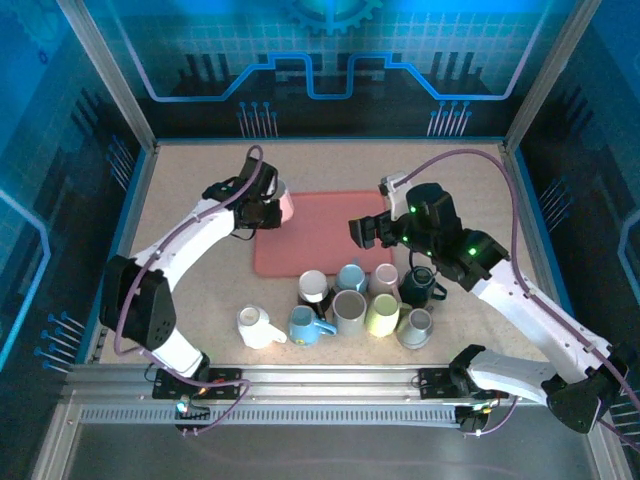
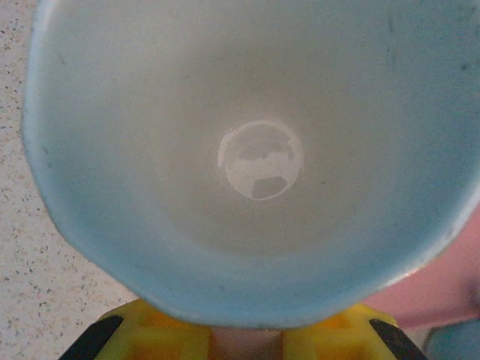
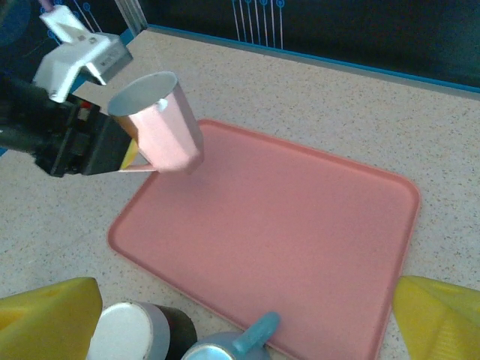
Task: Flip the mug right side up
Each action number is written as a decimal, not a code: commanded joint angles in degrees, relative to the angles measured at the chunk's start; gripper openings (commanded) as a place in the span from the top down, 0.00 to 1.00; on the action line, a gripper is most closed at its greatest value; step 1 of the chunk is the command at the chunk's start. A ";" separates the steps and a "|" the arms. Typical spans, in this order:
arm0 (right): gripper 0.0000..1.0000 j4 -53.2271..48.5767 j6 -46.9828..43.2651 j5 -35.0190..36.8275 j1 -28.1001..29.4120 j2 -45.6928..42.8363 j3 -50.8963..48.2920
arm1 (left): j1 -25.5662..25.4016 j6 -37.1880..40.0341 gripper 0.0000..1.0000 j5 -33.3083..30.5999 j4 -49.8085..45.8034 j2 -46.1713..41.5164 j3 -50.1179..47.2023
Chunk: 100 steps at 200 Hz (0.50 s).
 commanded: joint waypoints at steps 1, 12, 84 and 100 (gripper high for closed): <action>0.00 -1.86 -1.90 2.40 2.56 -1.49 -1.69 | 0.83 1.85 1.00 -2.82 4.67 2.24 1.86; 0.00 -2.02 -2.24 2.78 3.32 -1.76 -2.31 | 1.02 2.02 1.00 -2.78 5.38 3.97 2.02; 0.00 -0.77 -2.39 2.63 3.99 -2.50 -6.46 | 3.65 2.10 1.00 -6.71 8.80 11.41 3.22; 0.00 -0.30 -1.80 2.79 4.11 -2.56 -7.53 | 4.07 2.40 1.00 -8.06 9.18 12.68 4.34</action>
